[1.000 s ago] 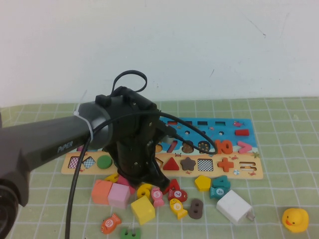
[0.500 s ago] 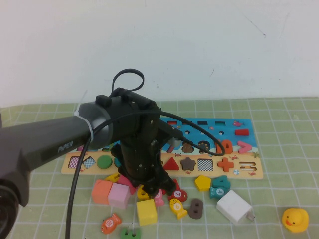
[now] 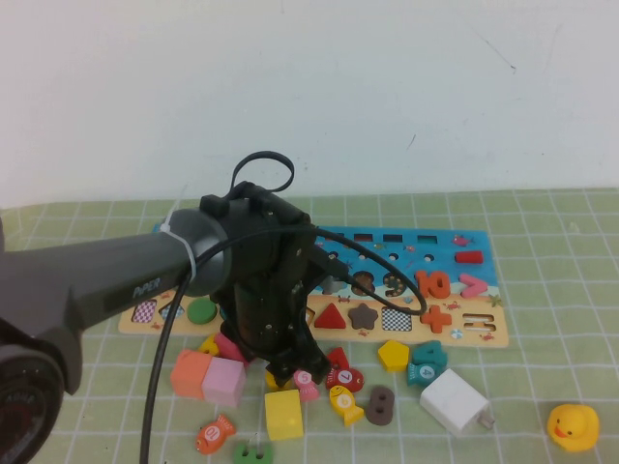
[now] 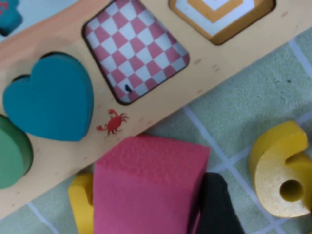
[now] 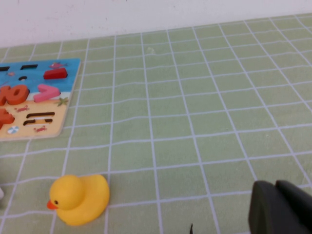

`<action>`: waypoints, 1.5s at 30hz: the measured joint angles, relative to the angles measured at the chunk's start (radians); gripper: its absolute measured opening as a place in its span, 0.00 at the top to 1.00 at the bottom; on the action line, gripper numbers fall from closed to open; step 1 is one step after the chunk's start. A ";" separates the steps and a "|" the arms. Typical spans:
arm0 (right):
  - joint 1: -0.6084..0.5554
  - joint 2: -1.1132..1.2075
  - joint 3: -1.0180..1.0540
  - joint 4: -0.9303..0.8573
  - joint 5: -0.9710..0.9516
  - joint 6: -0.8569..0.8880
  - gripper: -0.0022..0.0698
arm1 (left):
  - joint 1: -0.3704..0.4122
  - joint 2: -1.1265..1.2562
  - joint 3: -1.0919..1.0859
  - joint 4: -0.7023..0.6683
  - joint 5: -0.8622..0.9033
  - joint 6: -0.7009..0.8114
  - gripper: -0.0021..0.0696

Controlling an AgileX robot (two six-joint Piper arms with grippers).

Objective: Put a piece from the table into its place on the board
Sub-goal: Pick up the "number 6"

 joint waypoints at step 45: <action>0.000 0.000 0.000 -0.001 0.000 0.000 0.97 | 0.000 -0.020 -0.110 -0.079 0.198 0.226 0.66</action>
